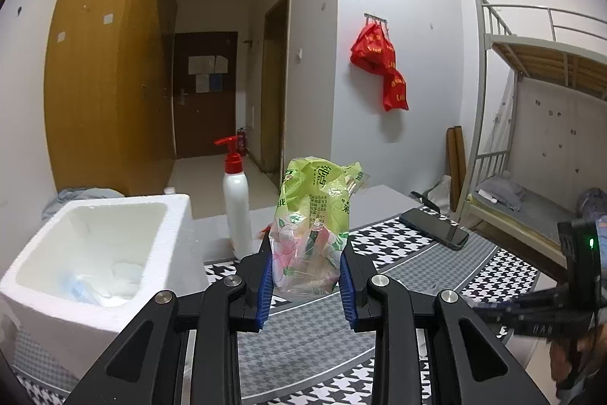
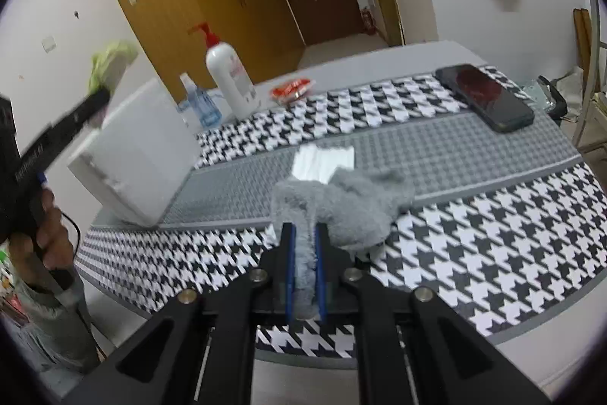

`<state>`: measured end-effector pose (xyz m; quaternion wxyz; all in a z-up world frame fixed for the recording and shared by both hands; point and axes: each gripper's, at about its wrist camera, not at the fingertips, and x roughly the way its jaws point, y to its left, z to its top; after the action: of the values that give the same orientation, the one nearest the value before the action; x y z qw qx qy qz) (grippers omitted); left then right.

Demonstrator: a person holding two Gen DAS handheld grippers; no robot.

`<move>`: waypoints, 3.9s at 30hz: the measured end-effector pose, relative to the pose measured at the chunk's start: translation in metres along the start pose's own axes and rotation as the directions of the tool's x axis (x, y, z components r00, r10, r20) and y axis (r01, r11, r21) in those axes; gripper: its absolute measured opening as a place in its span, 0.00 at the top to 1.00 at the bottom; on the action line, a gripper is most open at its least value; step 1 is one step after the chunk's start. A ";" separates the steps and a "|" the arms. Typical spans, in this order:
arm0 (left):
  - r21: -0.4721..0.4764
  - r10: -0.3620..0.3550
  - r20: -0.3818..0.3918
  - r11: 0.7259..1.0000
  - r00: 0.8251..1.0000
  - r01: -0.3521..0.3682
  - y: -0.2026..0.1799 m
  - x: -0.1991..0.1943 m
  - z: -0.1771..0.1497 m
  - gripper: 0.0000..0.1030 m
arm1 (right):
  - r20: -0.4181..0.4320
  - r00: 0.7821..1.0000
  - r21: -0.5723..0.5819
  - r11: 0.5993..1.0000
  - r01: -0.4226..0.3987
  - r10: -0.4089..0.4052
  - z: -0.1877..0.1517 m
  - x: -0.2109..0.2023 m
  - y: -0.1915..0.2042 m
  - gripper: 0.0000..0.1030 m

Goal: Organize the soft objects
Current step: 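Lift the green package with the left gripper while the right gripper lifts the grey sock, then carry the sock with the right gripper and the package with the left gripper toward the foam box, then lower the grey sock into the white foam box and open the right gripper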

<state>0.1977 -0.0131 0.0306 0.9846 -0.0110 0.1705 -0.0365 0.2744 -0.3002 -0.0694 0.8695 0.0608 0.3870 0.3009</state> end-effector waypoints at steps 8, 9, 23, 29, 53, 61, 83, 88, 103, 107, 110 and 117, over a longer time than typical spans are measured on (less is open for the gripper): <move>-0.005 0.024 0.019 1.000 1.000 -0.024 0.003 -0.023 0.002 0.70 | 0.102 0.994 0.013 0.999 -0.041 0.039 0.016 -0.027 0.005 0.88; -0.006 0.029 0.024 1.000 0.999 -0.029 0.002 -0.027 0.001 0.70 | 0.115 0.992 0.008 0.999 -0.047 0.046 0.017 -0.031 0.007 0.88; -0.048 0.090 0.039 0.995 0.995 -0.088 0.021 -0.063 -0.009 0.70 | 0.193 0.977 -0.052 0.995 -0.087 0.095 0.018 -0.044 0.040 0.88; -0.035 0.108 0.068 0.994 0.992 -0.106 0.033 -0.080 -0.008 0.70 | 0.218 0.970 -0.068 0.994 -0.090 0.103 0.020 -0.041 0.061 0.88; -0.074 0.215 0.079 0.975 0.973 -0.209 0.098 -0.122 -0.010 0.70 | 0.237 0.952 -0.225 0.965 -0.138 0.191 0.043 -0.029 0.171 0.88; -0.088 0.249 0.084 0.966 0.965 -0.242 0.113 -0.132 -0.012 0.70 | 0.235 0.946 -0.273 0.950 -0.155 0.222 0.053 -0.025 0.198 0.88; -0.147 0.334 0.101 0.937 0.937 -0.318 0.155 -0.148 -0.017 0.70 | 0.205 0.930 -0.380 0.901 -0.211 0.304 0.093 0.007 0.268 0.88; -0.155 0.338 0.097 0.934 0.936 -0.322 0.159 -0.146 -0.018 0.70 | 0.181 0.931 -0.388 0.893 -0.228 0.316 0.097 0.019 0.280 0.88; -0.168 0.344 0.089 0.930 0.935 -0.327 0.164 -0.146 -0.019 0.70 | 0.112 0.959 -0.380 0.903 -0.202 0.262 0.104 0.059 0.299 0.88; -0.168 0.348 0.087 0.929 0.933 -0.331 0.165 -0.146 -0.020 0.70 | 0.095 0.964 -0.382 0.903 -0.197 0.250 0.105 0.068 0.302 0.88; -0.169 0.350 0.085 0.928 0.933 -0.333 0.166 -0.146 -0.021 0.70 | 0.087 0.967 -0.390 0.901 -0.189 0.240 0.104 0.073 0.305 0.88; -0.167 0.357 0.083 0.925 0.930 -0.341 0.165 -0.145 -0.019 0.70 | 0.078 0.979 -0.393 0.908 -0.144 0.189 0.104 0.087 0.309 0.26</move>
<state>0.0663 0.1622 0.0554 0.9797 -0.0562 0.1165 0.1531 0.2465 0.0131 0.0517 0.8562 -0.0613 0.2633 0.4404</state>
